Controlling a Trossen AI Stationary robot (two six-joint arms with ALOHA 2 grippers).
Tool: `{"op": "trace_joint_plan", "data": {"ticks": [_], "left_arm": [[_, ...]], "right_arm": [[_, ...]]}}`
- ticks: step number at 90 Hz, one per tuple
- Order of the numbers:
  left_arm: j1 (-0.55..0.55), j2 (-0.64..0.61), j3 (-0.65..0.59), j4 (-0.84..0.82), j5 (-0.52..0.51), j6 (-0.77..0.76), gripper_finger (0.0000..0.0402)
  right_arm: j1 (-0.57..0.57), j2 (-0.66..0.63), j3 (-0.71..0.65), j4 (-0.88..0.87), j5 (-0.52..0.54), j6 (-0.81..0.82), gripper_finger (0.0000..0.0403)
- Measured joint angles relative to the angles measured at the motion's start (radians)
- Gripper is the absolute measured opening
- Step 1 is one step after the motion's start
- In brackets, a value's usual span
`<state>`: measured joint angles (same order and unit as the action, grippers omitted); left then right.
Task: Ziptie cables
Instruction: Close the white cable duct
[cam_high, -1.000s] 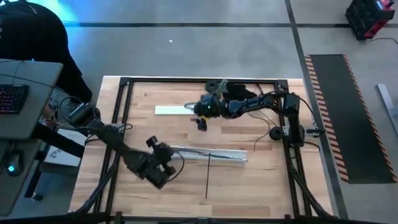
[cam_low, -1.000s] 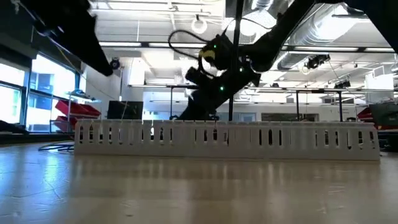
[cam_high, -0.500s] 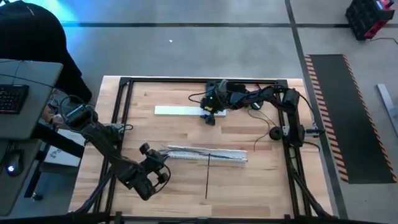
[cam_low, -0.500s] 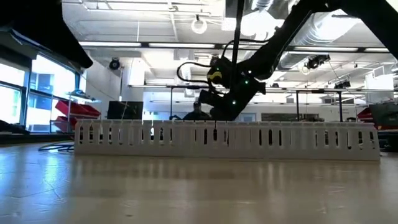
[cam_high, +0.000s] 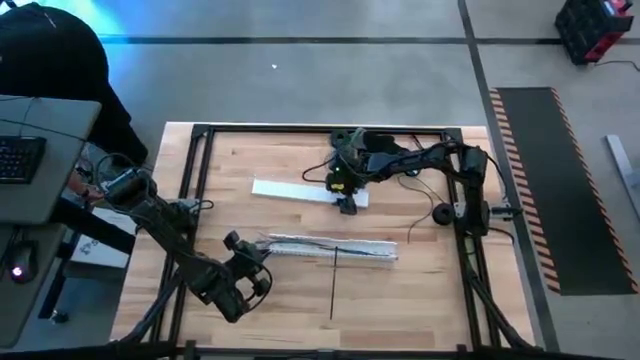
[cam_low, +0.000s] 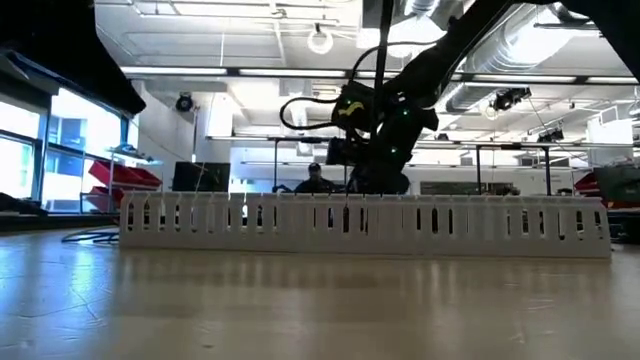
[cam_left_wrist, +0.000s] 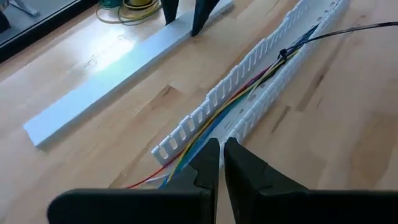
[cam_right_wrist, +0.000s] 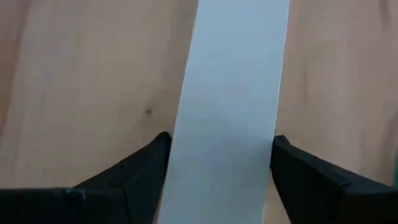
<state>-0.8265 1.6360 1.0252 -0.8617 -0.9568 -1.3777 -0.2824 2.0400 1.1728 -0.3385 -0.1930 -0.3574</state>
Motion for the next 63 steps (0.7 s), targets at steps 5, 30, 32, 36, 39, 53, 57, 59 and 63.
{"op": "trace_joint_plan", "data": {"ticks": [5, 30, 32, 36, 39, 53, 57, 59, 63], "left_arm": [[-0.007, 0.0, 0.0, 0.007, -0.004, 0.0, 0.0007], [-0.042, 0.0, 0.0, 0.054, -0.051, 0.0, 0.0007], [-0.045, 0.0, 0.0, 0.055, -0.054, 0.0, 0.0007], [-0.05, 0.0, 0.0, 0.058, -0.059, 0.0, 0.0007], [-0.054, 0.0, 0.0, 0.061, -0.06, 0.0, 0.0007], [-0.067, 0.0, 0.0, 0.069, -0.086, 0.0, 0.0007], [-0.067, 0.0, 0.0, 0.069, -0.096, 0.0, 0.0007], [-0.067, 0.0, 0.0, 0.07, -0.099, 0.0, 0.0007], [-0.067, 0.0, 0.0, 0.076, -0.101, 0.001, 0.0007]], "right_arm": [[0.008, -0.014, -0.003, -0.012, 0.004, -0.004, 0.0247], [0.027, -0.079, -0.014, -0.059, 0.017, 0.003, 0.0245], [0.028, -0.079, -0.014, -0.06, 0.018, 0.004, 0.0245], [0.029, -0.079, -0.014, -0.059, 0.019, 0.004, 0.0245], [0.03, -0.079, -0.014, -0.054, 0.019, 0.005, 0.0245], [0.053, -0.076, -0.018, 0.161, -0.027, 0.052, 0.0245], [0.064, -0.078, -0.016, 0.24, -0.033, 0.066, 0.0245], [0.07, -0.079, -0.015, 0.278, -0.033, 0.072, 0.0245], [0.077, -0.079, -0.013, 0.339, -0.032, 0.089, 0.0245]]}}
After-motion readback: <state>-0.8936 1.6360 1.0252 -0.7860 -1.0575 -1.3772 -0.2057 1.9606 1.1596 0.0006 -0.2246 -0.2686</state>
